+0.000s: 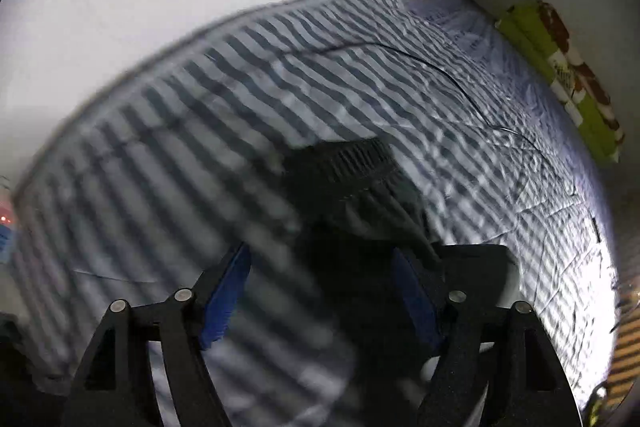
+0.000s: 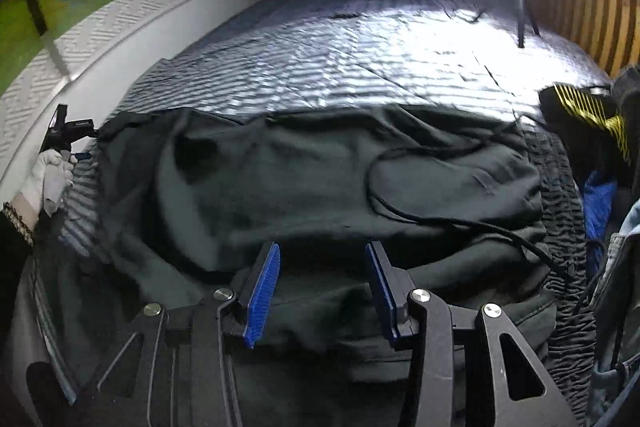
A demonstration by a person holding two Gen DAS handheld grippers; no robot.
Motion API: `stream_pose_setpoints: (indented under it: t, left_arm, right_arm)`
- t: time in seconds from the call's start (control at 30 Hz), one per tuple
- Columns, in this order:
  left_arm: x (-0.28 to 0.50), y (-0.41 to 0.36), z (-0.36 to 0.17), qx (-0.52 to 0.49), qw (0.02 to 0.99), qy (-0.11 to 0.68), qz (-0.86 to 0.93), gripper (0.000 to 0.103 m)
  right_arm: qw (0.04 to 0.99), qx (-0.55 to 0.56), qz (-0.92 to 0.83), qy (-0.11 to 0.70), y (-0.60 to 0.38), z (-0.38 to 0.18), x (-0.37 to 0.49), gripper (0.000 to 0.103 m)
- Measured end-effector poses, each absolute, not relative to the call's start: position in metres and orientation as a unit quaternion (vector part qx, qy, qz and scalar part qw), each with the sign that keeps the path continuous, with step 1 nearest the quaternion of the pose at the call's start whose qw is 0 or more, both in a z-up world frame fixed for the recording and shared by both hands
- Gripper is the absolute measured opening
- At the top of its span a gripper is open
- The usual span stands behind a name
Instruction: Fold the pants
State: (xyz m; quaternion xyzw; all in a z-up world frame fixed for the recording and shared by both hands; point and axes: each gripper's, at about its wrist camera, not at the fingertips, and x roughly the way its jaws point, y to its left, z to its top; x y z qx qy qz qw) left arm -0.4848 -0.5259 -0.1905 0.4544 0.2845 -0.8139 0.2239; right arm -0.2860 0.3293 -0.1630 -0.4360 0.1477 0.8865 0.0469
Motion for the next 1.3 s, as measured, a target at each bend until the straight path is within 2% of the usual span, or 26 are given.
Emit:
stream_pose_setpoints:
  t: [0.03, 0.1, 0.17, 0.2, 0.23, 0.4, 0.5, 0.77, 0.8, 0.87, 0.9, 0.93, 1.07, 1.23, 1.27, 1.3]
  left_arm:
    - [-0.493, -0.518, -0.193, 0.458, 0.219, 0.281, -0.815, 0.055]
    - [-0.515, -0.497, -0.192, 0.467, 0.188, 0.269, -0.821, 0.057]
    - [-0.532, -0.478, -0.183, 0.472, 0.157, 0.25, -0.831, 0.069]
    - [-0.535, -0.472, -0.177, 0.471, 0.14, 0.241, -0.837, 0.079]
    - [-0.536, -0.467, -0.171, 0.466, 0.131, 0.231, -0.844, 0.082]
    - [-0.506, -0.498, -0.152, 0.44, 0.192, 0.214, -0.851, 0.083]
    - [-0.485, -0.526, -0.161, 0.433, 0.232, 0.241, -0.837, 0.083]
    - [-0.511, -0.519, -0.199, 0.461, 0.219, 0.238, -0.826, 0.082]
    - [-0.52, -0.51, -0.204, 0.466, 0.218, 0.232, -0.826, 0.079]
    - [-0.533, -0.486, -0.205, 0.472, 0.234, 0.18, -0.831, 0.053]
    - [-0.538, -0.473, -0.203, 0.476, 0.231, 0.156, -0.834, 0.018]
    - [-0.54, -0.466, -0.2, 0.48, 0.222, 0.153, -0.835, 0.007]
    - [-0.537, -0.45, -0.173, 0.48, 0.227, 0.121, -0.838, 0.006]
    - [-0.498, -0.465, -0.118, 0.457, 0.297, 0.076, -0.835, 0.006]
    - [-0.488, -0.463, -0.104, 0.448, 0.318, 0.041, -0.834, 0.006]
    - [-0.486, -0.463, -0.099, 0.443, 0.338, 0.012, -0.83, 0.011]
  right_arm:
    - [0.05, -0.438, 0.885, 0.15, 0.332, -0.166, -0.287, 0.041]
    - [0.057, -0.442, 0.883, 0.149, 0.336, -0.171, -0.289, 0.041]
    - [0.061, -0.447, 0.88, 0.147, 0.339, -0.175, -0.29, 0.041]
    - [0.062, -0.451, 0.879, 0.146, 0.339, -0.177, -0.291, 0.041]
    - [0.063, -0.454, 0.877, 0.144, 0.34, -0.179, -0.291, 0.041]
    - [0.059, -0.453, 0.879, 0.138, 0.342, -0.176, -0.289, 0.041]
    - [0.054, -0.449, 0.881, 0.14, 0.342, -0.174, -0.288, 0.041]
    - [0.05, -0.46, 0.874, 0.146, 0.333, -0.179, -0.292, 0.041]
    - [0.05, -0.46, 0.875, 0.144, 0.331, -0.178, -0.293, 0.041]
    - [0.047, -0.458, 0.877, 0.141, 0.328, -0.176, -0.292, 0.041]
    - [0.047, -0.457, 0.877, 0.139, 0.326, -0.175, -0.292, 0.041]
    - [0.047, -0.457, 0.878, 0.136, 0.325, -0.175, -0.292, 0.041]
    - [0.053, -0.457, 0.877, 0.137, 0.328, -0.175, -0.291, 0.041]
    - [0.058, -0.448, 0.881, 0.14, 0.335, -0.168, -0.286, 0.041]
    - [0.06, -0.446, 0.882, 0.14, 0.337, -0.168, -0.285, 0.041]
    - [0.061, -0.446, 0.881, 0.142, 0.337, -0.168, -0.285, 0.041]
